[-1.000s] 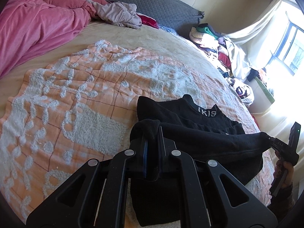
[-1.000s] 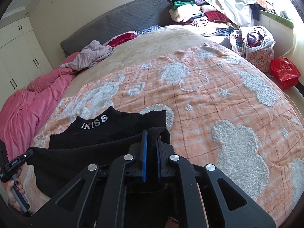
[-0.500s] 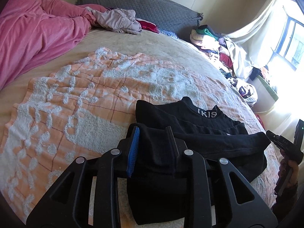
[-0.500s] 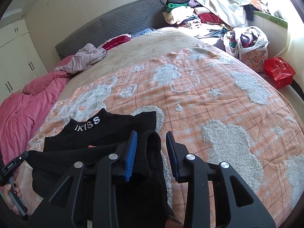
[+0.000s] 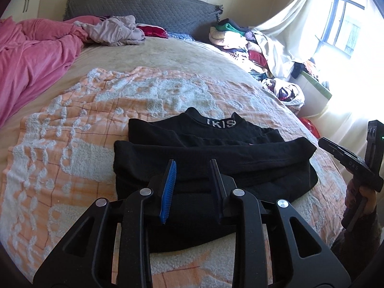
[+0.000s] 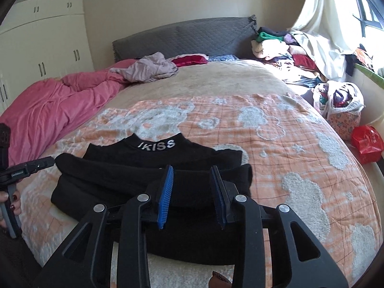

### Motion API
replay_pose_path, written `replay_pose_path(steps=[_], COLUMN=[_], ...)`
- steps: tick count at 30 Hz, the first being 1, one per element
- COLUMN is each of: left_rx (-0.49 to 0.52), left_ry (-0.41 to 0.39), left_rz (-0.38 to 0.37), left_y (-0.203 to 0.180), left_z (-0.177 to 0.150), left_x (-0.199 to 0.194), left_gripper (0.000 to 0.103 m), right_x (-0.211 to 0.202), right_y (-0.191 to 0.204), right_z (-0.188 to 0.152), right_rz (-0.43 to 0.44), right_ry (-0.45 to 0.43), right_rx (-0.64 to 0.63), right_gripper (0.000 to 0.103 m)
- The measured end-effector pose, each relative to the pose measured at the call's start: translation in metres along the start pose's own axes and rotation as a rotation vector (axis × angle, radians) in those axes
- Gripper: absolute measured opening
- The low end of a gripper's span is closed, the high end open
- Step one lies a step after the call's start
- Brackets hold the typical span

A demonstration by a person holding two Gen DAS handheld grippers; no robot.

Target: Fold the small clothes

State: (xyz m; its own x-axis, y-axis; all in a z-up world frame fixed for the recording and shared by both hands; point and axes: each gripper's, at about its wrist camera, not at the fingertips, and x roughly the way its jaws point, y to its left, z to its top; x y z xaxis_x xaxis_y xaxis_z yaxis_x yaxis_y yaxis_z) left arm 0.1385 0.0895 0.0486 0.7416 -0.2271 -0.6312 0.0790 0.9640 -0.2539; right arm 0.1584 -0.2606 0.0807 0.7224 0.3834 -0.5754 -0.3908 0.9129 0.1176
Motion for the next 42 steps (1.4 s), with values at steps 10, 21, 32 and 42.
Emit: replay_pose_path(steps=[10,21,32,42], left_rx=[0.095,0.154,0.225,0.168], left_ry=[0.122,0.188,0.158,0.066], left_rz=[-0.028,0.052,0.121,0.131], left_y=[-0.023,-0.021,-0.013,0.007], left_z=[-0.023,-0.034,-0.006,0.020], left_x=[0.029,0.062,0.095,0.100], left_gripper=[0.022,0.022,0.028,0.028], right_x=[0.032,0.075,0.108,0.114], right_y=[0.044,0.037,0.021,-0.019], right_z=[-0.023,-0.047,-0.020,0.012], right_rz=[0.095,0.003,-0.018,-0.090], right_ry=[0.172,0.303,0.246,0.139], right_rx=[-0.132,-0.172,-0.137,-0.051], right_gripper=[0.031,0.030,0.029,0.033])
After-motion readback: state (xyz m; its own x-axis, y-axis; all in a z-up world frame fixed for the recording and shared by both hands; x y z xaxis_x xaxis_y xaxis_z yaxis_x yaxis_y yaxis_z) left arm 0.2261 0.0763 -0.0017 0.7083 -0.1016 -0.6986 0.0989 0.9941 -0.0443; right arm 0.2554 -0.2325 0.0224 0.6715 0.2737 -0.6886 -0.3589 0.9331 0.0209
